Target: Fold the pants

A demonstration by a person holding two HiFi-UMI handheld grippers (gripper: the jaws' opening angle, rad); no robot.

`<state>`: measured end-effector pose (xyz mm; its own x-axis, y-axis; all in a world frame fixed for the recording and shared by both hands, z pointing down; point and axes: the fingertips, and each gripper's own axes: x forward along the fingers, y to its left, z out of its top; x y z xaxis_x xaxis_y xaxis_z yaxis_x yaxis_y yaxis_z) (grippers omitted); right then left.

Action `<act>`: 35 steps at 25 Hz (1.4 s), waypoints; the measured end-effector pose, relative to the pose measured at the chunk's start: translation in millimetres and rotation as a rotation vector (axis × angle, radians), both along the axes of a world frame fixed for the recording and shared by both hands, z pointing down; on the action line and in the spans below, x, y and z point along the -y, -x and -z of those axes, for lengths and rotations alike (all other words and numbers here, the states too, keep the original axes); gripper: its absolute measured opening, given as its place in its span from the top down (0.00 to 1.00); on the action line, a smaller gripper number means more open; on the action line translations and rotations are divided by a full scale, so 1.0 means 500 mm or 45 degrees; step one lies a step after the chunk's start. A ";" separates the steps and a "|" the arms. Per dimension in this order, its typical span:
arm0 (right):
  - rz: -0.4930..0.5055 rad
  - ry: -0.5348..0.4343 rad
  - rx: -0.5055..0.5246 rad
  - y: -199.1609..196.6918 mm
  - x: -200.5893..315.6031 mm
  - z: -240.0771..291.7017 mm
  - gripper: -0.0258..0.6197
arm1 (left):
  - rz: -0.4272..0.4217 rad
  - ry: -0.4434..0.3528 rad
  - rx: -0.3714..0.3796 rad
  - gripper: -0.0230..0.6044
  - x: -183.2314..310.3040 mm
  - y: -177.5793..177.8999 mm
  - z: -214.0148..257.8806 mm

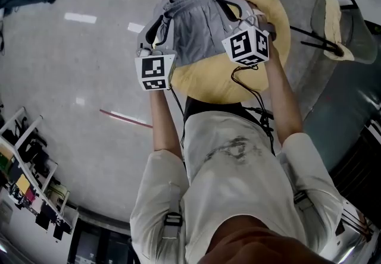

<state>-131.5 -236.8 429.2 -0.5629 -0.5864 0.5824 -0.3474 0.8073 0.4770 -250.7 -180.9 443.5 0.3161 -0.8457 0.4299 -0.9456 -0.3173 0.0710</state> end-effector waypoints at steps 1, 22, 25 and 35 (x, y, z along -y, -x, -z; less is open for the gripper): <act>0.001 -0.005 0.020 -0.004 -0.010 0.016 0.95 | 0.003 -0.012 -0.001 0.81 -0.009 -0.005 0.013; 0.063 -0.057 0.690 -0.120 -0.276 0.381 0.95 | 0.025 -0.381 -0.080 0.95 -0.213 -0.161 0.357; 0.062 -0.011 0.778 -0.140 -0.316 0.395 0.95 | 0.040 -0.401 -0.096 0.95 -0.253 -0.174 0.376; 0.010 0.064 0.908 -0.199 -0.419 0.410 0.95 | 0.012 -0.451 -0.147 0.95 -0.361 -0.227 0.403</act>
<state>-32.1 -27.3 224.0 -0.8207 -0.5630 0.0971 -0.5551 0.8260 0.0980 -137.1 -0.5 242.2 0.3367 -0.9388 0.0719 -0.9409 -0.3325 0.0651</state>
